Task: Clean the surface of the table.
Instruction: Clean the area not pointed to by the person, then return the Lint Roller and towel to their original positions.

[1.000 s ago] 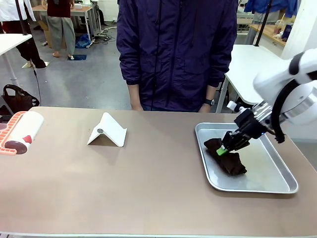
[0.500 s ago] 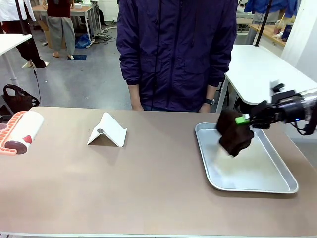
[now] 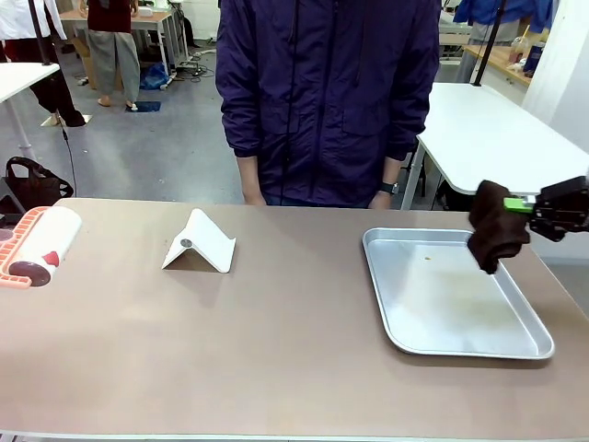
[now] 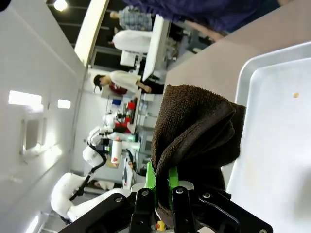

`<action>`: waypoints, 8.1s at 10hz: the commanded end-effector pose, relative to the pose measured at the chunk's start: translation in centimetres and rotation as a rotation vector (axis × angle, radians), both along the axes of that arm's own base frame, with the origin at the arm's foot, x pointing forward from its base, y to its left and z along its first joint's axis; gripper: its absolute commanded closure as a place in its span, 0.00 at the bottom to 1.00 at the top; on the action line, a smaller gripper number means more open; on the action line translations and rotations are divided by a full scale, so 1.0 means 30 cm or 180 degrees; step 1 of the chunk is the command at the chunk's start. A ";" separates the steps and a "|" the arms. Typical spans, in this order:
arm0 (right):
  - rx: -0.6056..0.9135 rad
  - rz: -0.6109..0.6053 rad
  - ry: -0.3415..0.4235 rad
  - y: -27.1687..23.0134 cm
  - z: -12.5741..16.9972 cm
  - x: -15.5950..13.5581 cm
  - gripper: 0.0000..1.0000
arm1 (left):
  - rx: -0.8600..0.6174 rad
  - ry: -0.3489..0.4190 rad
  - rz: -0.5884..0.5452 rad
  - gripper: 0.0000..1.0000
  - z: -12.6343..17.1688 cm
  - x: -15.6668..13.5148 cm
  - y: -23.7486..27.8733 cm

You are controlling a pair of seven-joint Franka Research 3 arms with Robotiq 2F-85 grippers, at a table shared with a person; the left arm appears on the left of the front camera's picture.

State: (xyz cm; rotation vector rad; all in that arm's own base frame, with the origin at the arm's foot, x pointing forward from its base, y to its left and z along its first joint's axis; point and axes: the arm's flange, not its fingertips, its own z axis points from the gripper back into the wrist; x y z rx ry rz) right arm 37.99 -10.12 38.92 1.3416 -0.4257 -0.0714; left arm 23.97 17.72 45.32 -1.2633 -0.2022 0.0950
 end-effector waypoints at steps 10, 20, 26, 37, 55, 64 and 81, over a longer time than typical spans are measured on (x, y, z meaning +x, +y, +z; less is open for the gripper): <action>-0.0276 -0.0003 0.0013 -0.152 -0.039 -0.105 0.89 | -0.0036 0.0002 0.0028 0.78 0.009 0.002 0.000; -0.1881 -0.0478 0.0677 0.048 -0.094 0.283 0.89 | -0.0036 0.0002 0.0028 0.78 0.009 0.002 0.000; -0.2164 -0.0360 0.0528 0.187 -0.264 0.416 0.89 | -0.0036 0.0002 0.0028 0.78 0.009 0.002 0.000; -0.2269 0.0861 0.0081 0.490 -0.348 0.390 0.89 | -0.0036 0.0002 0.0028 0.78 0.009 0.002 0.000; 0.0075 0.0885 0.0140 0.014 0.080 -0.049 0.89 | -0.0036 0.0002 0.0028 0.78 0.009 0.002 0.000; 0.0148 0.0646 -0.0014 -0.089 0.147 -0.233 0.89 | -0.0036 0.0002 0.0028 0.78 0.009 0.002 0.000; -0.0083 0.0276 -0.0177 0.175 0.204 -0.032 0.89 | 0.0846 0.0363 0.0080 0.78 0.129 0.223 -0.119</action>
